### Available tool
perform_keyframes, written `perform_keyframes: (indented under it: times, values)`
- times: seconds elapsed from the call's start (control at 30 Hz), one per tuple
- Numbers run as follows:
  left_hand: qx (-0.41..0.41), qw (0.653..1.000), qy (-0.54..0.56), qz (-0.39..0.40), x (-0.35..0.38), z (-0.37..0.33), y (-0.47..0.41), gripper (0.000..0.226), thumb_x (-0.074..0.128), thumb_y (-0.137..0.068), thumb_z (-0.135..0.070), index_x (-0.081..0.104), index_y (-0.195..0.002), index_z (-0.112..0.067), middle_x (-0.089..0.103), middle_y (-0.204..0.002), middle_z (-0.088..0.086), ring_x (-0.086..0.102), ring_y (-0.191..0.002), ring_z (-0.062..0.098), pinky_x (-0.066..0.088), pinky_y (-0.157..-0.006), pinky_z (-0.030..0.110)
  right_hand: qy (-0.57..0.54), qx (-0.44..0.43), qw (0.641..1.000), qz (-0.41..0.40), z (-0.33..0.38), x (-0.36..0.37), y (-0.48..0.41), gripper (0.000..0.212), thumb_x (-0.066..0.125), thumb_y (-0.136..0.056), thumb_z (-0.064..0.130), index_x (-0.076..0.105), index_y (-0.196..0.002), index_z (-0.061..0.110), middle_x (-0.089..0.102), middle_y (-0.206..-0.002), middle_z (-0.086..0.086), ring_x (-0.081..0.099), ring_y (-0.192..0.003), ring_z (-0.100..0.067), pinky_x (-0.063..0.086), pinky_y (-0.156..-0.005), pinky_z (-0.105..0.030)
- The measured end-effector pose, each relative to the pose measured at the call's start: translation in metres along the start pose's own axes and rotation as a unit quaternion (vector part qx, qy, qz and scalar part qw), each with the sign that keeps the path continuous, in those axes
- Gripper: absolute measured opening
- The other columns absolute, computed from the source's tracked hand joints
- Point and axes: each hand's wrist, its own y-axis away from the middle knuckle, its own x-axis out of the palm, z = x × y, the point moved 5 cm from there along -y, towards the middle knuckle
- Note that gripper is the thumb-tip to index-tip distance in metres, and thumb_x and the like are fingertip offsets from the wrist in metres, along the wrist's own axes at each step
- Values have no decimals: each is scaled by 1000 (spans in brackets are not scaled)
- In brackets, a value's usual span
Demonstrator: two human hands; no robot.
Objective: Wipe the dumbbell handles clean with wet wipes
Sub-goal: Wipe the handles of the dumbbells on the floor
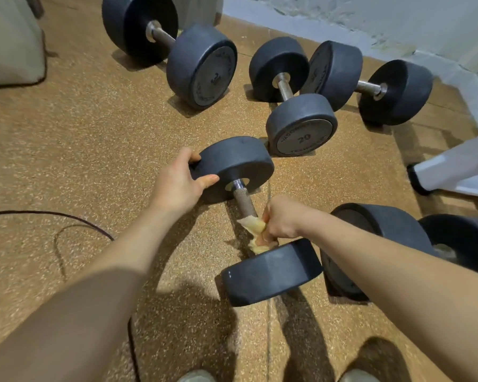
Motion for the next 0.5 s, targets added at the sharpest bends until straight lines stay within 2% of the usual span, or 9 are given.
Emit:
perform_keyframes:
  times: [0.07,0.13,0.2,0.23,0.3,0.37,0.43,0.5]
  values:
    - [7,1000,-13,8,1,3,-1,51,76,-81,-38,49,-119,-19,63,-104,3,60,-94,25,46,-79,35,1,8,1000,5,0,8,-2,47,87,-65,31,73,-101,4,72,-93,-7,65,-81,-22,56,-77,-32]
    - [26,999,-27,22,1,6,-2,59,73,-84,-37,44,-133,-24,62,-123,5,59,-111,27,47,-93,40,-9,28,999,18,-8,11,-2,43,84,-68,28,72,-101,3,71,-94,-9,66,-82,-23,57,-74,-32]
    - [56,996,-55,47,0,6,-2,69,69,-88,-33,34,-148,-28,49,-145,3,53,-123,28,38,-107,38,-11,41,999,21,-16,8,0,39,82,-71,25,72,-101,2,70,-92,-8,65,-79,-23,54,-66,-29]
    - [66,994,-65,57,-1,5,-1,70,67,-90,-32,31,-150,-28,44,-149,3,52,-125,28,36,-109,37,-8,42,999,17,-17,6,2,38,81,-71,25,72,-100,3,69,-89,-7,64,-76,-22,51,-63,-27]
    - [70,993,-68,65,-3,6,0,68,66,-91,-30,32,-150,-28,46,-148,4,52,-124,28,37,-109,38,-30,25,999,-5,-12,2,5,32,81,-73,26,72,-95,5,66,-80,-2,60,-72,-18,46,-58,-25]
    - [53,994,-73,67,-6,13,2,67,65,-91,-29,32,-149,-27,47,-146,4,51,-125,28,39,-107,41,-61,-16,998,-16,3,2,8,30,82,-74,32,71,-89,9,65,-77,1,61,-75,-18,46,-63,-27]
    - [37,994,-74,73,-9,19,5,67,65,-92,-26,31,-149,-26,49,-144,4,51,-126,30,41,-106,44,-31,-55,998,-32,21,8,11,30,82,-73,39,69,-84,14,62,-74,4,60,-77,-19,45,-68,-28]
    - [28,994,-75,81,-13,26,7,67,65,-91,-22,30,-148,-29,55,-139,3,52,-125,31,44,-102,44,-4,-65,995,-76,27,13,12,28,81,-73,41,67,-81,18,54,-69,8,56,-73,-16,40,-66,-26]
